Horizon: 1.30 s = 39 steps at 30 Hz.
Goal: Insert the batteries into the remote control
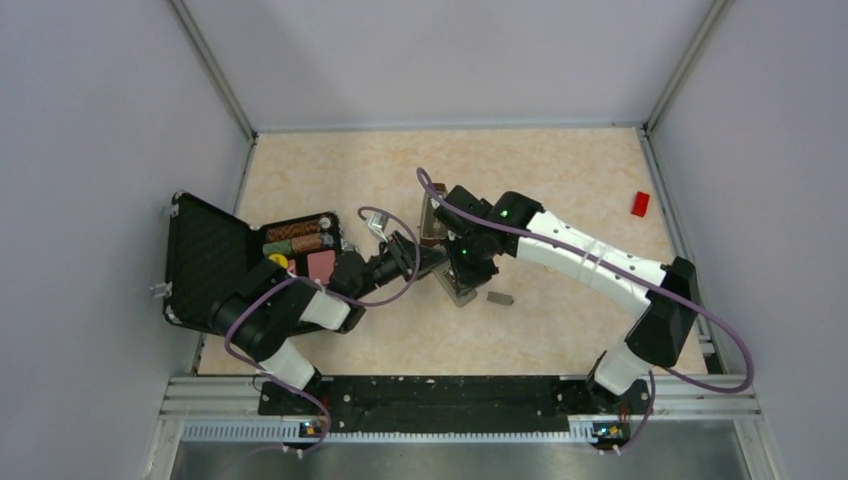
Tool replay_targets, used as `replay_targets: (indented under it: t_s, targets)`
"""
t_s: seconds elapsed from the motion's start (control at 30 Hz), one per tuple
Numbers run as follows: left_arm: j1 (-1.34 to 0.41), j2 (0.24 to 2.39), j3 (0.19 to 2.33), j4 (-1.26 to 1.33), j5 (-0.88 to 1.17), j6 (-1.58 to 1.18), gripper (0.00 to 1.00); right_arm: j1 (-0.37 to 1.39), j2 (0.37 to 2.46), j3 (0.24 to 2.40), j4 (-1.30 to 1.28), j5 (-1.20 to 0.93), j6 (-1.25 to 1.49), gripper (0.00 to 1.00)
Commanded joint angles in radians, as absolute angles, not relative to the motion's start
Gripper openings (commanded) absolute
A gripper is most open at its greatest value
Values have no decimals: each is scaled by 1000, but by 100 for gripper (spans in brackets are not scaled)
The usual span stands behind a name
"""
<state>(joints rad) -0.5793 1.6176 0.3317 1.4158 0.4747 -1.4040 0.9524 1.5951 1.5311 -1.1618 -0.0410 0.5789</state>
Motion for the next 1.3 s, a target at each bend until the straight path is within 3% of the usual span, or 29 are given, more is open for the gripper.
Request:
replay_targets:
  t_s: [0.0, 0.77, 0.87, 1.03, 1.27]
  targets:
    - [-588, 1617, 353, 1523, 475, -1416, 0, 944, 1616, 1593, -1172, -5, 518, 0]
    - [-591, 1626, 360, 1516, 500, -1406, 0, 941, 1659, 1629, -1171, 51, 490, 5]
    - [-591, 1629, 361, 1523, 500, -1412, 0, 941, 1660, 1632, -1171, 55, 496, 11]
    - [-591, 1636, 358, 1534, 497, -1422, 0, 940, 1631, 1639, -1170, 57, 515, 31]
    - [-592, 1655, 362, 1578, 479, -1462, 0, 927, 1554, 1656, -1168, 33, 567, 34]
